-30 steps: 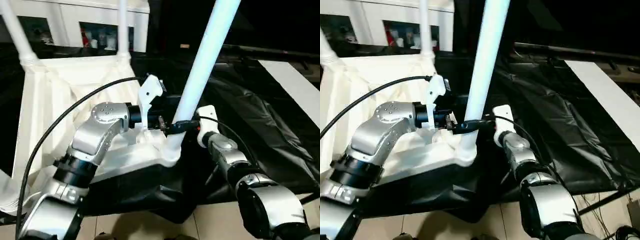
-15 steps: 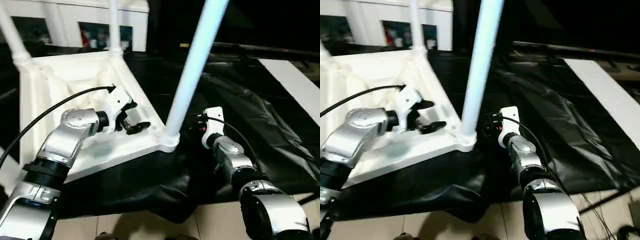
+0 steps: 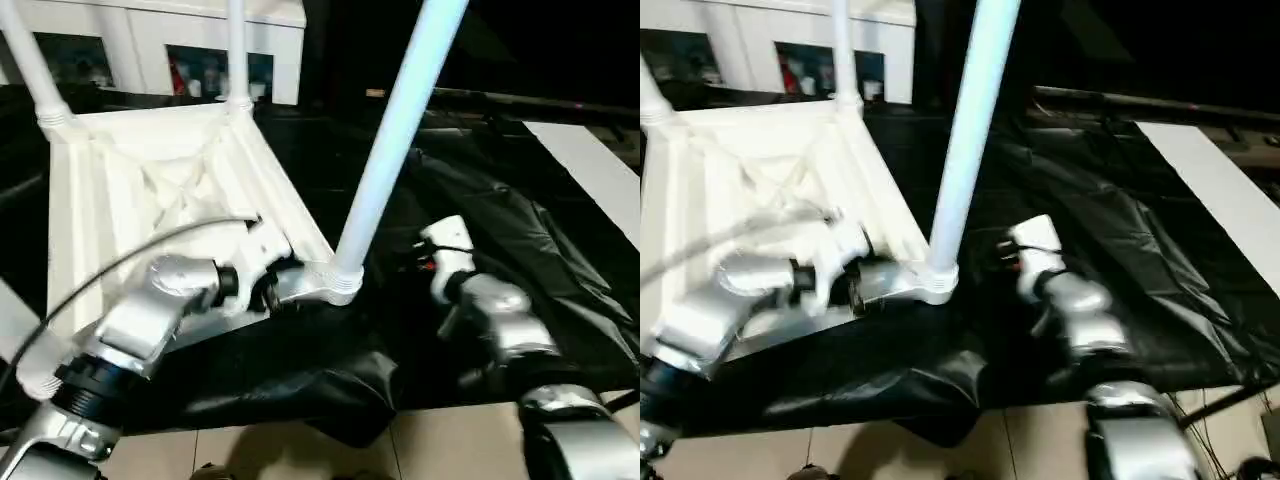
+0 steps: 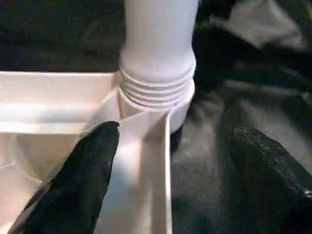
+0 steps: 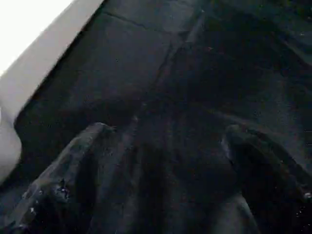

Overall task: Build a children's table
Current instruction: Rotate table base

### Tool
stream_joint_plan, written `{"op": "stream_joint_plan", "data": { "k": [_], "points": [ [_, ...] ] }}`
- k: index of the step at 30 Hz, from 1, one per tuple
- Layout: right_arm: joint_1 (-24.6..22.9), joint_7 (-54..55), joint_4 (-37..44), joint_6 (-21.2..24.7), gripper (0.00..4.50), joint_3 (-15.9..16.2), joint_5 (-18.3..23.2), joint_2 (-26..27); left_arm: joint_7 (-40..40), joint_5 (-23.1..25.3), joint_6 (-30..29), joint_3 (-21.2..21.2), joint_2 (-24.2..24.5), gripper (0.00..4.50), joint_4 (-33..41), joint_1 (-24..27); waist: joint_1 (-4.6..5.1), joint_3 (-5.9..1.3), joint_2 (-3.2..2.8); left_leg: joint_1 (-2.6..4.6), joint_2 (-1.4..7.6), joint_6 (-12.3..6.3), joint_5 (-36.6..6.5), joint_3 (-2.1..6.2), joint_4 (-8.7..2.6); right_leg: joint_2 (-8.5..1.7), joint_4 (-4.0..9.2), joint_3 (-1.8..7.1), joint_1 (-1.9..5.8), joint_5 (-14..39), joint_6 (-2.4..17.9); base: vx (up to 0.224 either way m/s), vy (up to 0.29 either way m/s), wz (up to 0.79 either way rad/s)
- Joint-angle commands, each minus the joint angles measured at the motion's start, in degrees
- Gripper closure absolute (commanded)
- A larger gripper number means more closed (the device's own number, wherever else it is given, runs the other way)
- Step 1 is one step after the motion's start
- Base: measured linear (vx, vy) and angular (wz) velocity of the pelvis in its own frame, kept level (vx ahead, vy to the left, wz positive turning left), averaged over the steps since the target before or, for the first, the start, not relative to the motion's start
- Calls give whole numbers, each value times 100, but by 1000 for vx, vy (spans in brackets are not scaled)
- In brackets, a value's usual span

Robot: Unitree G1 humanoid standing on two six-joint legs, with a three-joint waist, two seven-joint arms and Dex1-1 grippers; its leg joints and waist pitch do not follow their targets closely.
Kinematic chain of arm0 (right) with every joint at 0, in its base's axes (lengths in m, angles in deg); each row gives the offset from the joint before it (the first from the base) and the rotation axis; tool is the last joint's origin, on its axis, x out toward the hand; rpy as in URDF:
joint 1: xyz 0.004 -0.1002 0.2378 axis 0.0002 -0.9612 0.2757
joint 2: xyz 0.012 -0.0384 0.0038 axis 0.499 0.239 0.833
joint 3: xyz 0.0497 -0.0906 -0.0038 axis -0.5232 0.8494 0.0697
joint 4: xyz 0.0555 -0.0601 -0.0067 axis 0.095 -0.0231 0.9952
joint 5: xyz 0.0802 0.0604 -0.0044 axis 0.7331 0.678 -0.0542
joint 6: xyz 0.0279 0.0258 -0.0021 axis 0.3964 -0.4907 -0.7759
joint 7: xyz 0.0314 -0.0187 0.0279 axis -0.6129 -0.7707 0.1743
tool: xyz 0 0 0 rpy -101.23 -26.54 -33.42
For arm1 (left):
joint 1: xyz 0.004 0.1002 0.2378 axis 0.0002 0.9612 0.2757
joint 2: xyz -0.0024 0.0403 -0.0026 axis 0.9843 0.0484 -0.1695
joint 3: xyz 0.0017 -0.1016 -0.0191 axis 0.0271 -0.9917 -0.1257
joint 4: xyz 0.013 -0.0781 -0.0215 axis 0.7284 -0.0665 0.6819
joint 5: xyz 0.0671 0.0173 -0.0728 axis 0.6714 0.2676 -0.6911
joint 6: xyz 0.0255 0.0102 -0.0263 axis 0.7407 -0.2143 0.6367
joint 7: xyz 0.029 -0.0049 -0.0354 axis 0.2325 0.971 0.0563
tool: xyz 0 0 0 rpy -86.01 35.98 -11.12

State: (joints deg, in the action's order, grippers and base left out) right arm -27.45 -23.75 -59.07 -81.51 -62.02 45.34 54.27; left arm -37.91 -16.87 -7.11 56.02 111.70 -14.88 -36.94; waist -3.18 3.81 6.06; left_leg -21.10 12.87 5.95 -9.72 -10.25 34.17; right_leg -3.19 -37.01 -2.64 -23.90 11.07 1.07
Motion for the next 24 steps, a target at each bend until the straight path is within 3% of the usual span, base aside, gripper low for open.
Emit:
{"op": "stream_joint_plan", "data": {
  "k": [1, 3, 8, 10, 13, 14, 19, 20, 24],
  "points": [
    [-93, -147, 228, 181, 51, 49, -68, -137, -41, 138, -94, 125, 50, 85, 68, 1, -1, -414, -86, 27, 12, 52, -998, -35, -351, -317, 458, 250, 334, 916, 874, 0, 0, 0],
    [-230, -369, 482, 301, 51, 116, -106, -355, 7, 189, -307, 216, 80, 93, 138, 25, 8, -405, -105, 37, 11, 46, -1067, -34, -351, -312, 473, 243, 326, 1039, 912, 0, 0, 0],
    [-440, -923, 941, 478, 51, 229, 57, -592, 195, 299, -508, 277, 86, 136, 119, -13, 7, -396, -82, 33, 13, 1, -1206, -29, -344, -318, 523, 239, 316, 1355, 870, 0, 0, 0],
    [-699, -1507, 1546, 751, 51, 346, 367, -742, 269, 326, -684, 247, 115, 172, 124, -36, -2, -405, -96, 49, 24, -43, -1235, -25, -338, -308, 524, 242, 336, 1319, 848, 0, 0, 0],
    [-995, -1985, 2202, 1022, 51, 448, 583, -912, 286, 364, -942, 191, 178, 177, 198, -37, -1, -387, -101, 46, 28, -101, -1248, -13, -359, -307, 535, 228, 315, 1364, 886, 0, 0, 0],
    [-1005, -1994, 2218, 1023, 51, 450, 583, -918, 283, 361, -964, 187, 187, 202, 210, -36, -10, -387, -99, 46, 30, -89, -1254, -10, -355, -316, 542, 229, 315, 1420, 876, 0, 0, 0],
    [-1099, -2015, 2429, 1088, 51, 453, 598, -975, 188, 360, -1432, 158, 395, 233, 465, -12, -4, -381, -74, 41, 24, -32, -1283, -4, -354, -324, 554, 224, 299, 1671, 846, 0, 0, 0],
    [-1099, -2015, 2429, 1088, 51, 453, 598, -975, 188, 360, -1432, 158, 395, 259, 465, -12, -5, -382, -83, 47, 21, -32, -1275, -3, -352, -322, 554, 224, 292, 1690, 835, 0, 0, 0],
    [-1108, -2036, 2601, 1193, 51, 503, 592, -948, 136, 401, -1500, 242, 554, 283, 520, 44, -16, -388, -75, 39, 23, -46, -1137, -3, -353, -319, 530, 225, 303, 1465, 879, 0, 0, 0]
  ]
}}
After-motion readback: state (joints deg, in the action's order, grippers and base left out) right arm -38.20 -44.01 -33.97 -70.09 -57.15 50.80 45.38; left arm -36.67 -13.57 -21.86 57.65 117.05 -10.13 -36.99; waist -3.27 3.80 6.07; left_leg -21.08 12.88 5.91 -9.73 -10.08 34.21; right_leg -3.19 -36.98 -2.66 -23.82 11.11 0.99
